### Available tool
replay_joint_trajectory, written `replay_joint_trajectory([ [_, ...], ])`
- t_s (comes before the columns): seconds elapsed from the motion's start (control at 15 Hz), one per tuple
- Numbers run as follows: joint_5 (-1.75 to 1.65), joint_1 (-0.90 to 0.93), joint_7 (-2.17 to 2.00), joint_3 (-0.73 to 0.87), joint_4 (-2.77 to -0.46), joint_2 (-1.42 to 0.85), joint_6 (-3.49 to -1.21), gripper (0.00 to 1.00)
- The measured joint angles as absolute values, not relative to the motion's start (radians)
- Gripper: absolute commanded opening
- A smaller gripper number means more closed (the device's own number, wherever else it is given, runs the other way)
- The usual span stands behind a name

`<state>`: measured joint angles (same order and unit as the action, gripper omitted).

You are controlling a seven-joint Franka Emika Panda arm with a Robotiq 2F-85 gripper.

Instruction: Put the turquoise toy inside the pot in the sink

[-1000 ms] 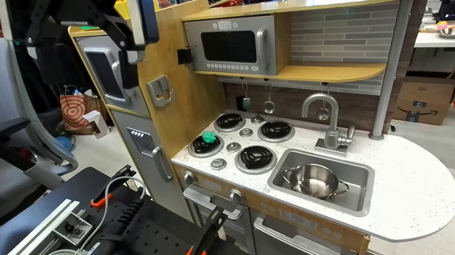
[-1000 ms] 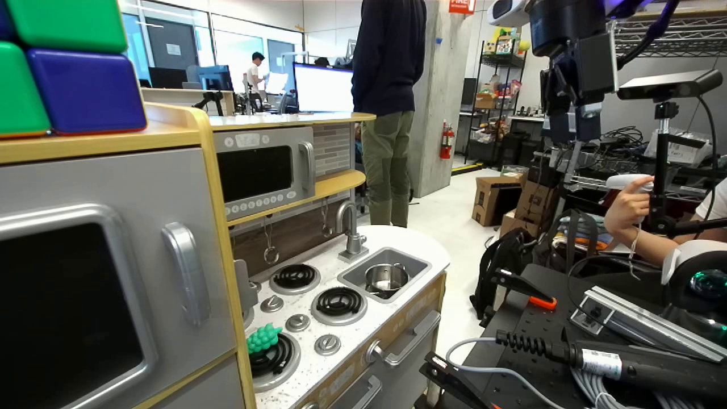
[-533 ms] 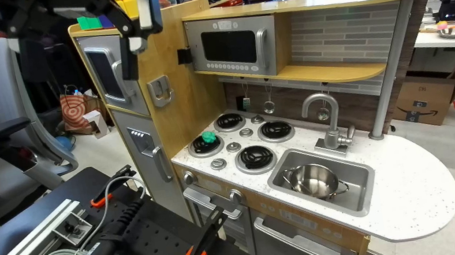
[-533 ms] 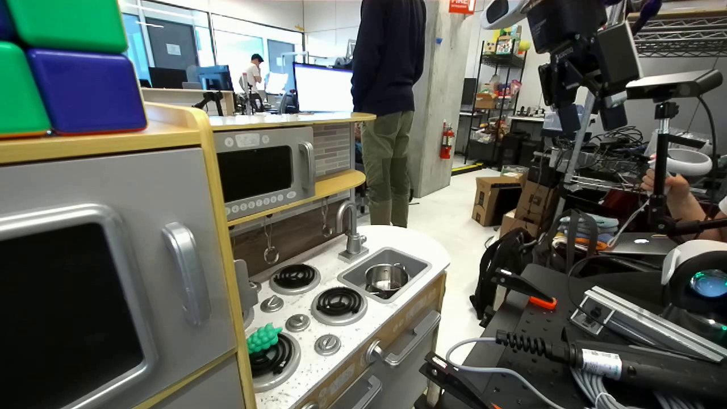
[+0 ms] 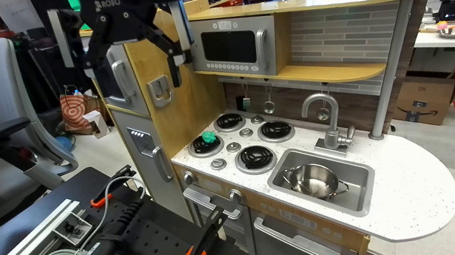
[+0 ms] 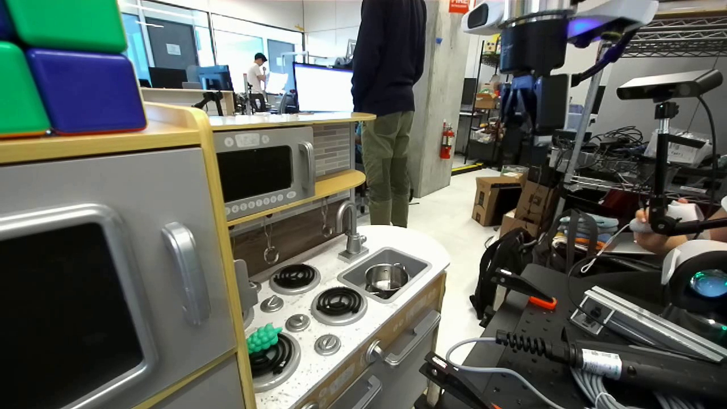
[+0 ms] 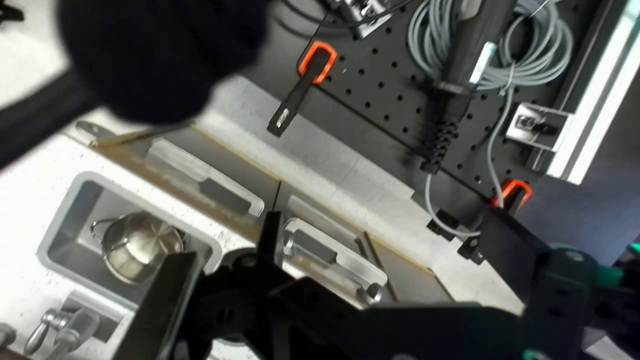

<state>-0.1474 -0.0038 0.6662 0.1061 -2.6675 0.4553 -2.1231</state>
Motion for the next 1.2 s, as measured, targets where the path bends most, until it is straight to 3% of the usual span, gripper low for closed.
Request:
replay_joint_trajectory([
  [0.53,-0.043,0.13,0.67,0.109,-2.742,0.369,-2.715,1.0],
  [0.8,0.081,0.231,0.682,0.136,-2.676,0.274,-2.77,1.0],
  [1.2,0.088,0.237,0.683,0.138,-2.644,0.225,-2.77,1.0],
])
